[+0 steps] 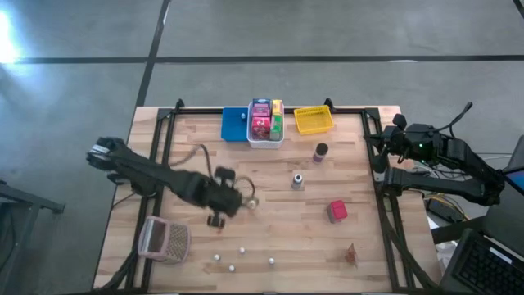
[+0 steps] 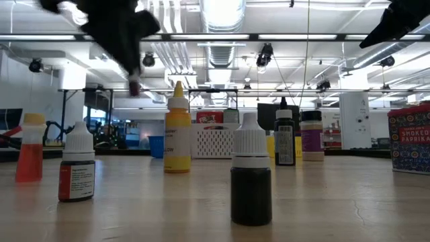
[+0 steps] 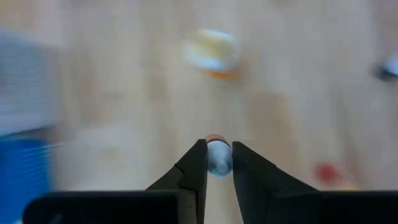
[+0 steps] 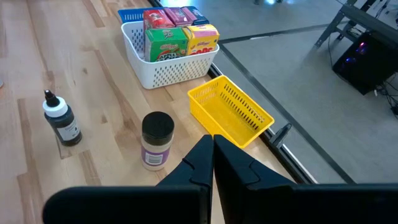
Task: Pick & Place Kitchen Items
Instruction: Put the small orange food coloring bottle into the blue bin
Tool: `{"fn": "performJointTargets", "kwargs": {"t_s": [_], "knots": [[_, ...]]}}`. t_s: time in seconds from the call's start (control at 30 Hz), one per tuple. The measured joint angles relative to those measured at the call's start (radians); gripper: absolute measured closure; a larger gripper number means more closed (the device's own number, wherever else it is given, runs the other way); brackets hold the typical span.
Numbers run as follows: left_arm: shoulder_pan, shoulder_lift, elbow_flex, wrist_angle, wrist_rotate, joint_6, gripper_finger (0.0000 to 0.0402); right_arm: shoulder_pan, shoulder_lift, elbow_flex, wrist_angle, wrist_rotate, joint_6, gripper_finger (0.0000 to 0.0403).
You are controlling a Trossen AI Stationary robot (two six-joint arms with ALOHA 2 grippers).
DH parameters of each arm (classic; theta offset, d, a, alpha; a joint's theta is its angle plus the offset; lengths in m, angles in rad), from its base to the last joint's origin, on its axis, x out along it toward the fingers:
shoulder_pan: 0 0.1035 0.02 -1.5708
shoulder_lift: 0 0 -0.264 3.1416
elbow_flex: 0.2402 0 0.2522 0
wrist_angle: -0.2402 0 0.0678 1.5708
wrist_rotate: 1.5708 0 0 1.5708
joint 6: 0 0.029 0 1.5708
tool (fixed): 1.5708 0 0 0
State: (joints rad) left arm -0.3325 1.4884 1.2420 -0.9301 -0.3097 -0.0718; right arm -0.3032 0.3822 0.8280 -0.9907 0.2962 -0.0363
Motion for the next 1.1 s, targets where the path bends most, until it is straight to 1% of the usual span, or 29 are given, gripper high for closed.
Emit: {"fn": "performJointTargets", "kwargs": {"t_s": [0.07, 0.1, 0.17, 0.27, 0.33, 0.37, 0.5, 0.57, 0.63, 0.7, 0.83, 0.93, 1.1], "knots": [[0.051, -0.057, 0.007, 0.005, -0.067, 0.034, 0.0339, 0.0, 0.0, 0.0, 0.0, 0.0, 0.002, 0.0394], [0.084, -0.083, 0.008, 0.006, -0.084, 0.056, 0.0339, 0.0, 0.0, 0.0, 0.0, 0.0, 0.001, 0.0394], [0.164, -0.133, 0.008, 0.013, -0.093, 0.087, 0.0339, 0.0, 0.0, 0.0, 0.0, 0.0, 0.0, 0.0394], [0.319, -0.195, 0.007, 0.046, -0.083, 0.114, 0.0339, 0.0, 0.0, 0.0, 0.0, 0.0, 0.0, 0.0394], [0.446, -0.222, 0.007, 0.069, -0.029, 0.126, 0.0339, 0.0, 0.0, 0.0, 0.0, 0.0, 0.002, 0.0394], [0.511, -0.228, 0.007, 0.084, 0.017, 0.126, 0.0339, 0.0, 0.0, 0.0, 0.0, 0.0, 0.001, 0.0394], [0.773, -0.217, 0.007, 0.155, 0.242, 0.115, 0.0339, 0.0, 0.0, 0.0, 0.0, 0.0, 0.001, 0.0394], [0.88, -0.194, 0.006, 0.188, 0.297, 0.101, 0.0339, 0.0, 0.0, 0.0, 0.0, 0.0, 0.0, 0.0394], [0.957, -0.157, 0.004, 0.203, 0.325, 0.103, 0.0339, 0.0, 0.0, 0.0, 0.0, 0.0, 0.002, 0.0394], [1.008, -0.117, 0.003, 0.22, 0.362, 0.135, 0.0339, 0.0, 0.0, 0.0, 0.0, 0.0, 0.0, 0.0394], [1.049, -0.02, 0.003, 0.295, 0.397, 0.16, 0.0339, 0.0, 0.0, 0.0, 0.0, 0.0, 0.0, 0.0394], [1.062, 0.066, 0.022, 0.337, 0.403, 0.184, 0.0339, 0.0, 0.0, 0.0, 0.0, 0.0, 0.002, 0.0394], [1.09, 0.2, 0.08, 0.335, 0.405, 0.21, 0.0339, 0.0, 0.0, 0.0, 0.0, 0.0, 0.0, 0.0394]]}}
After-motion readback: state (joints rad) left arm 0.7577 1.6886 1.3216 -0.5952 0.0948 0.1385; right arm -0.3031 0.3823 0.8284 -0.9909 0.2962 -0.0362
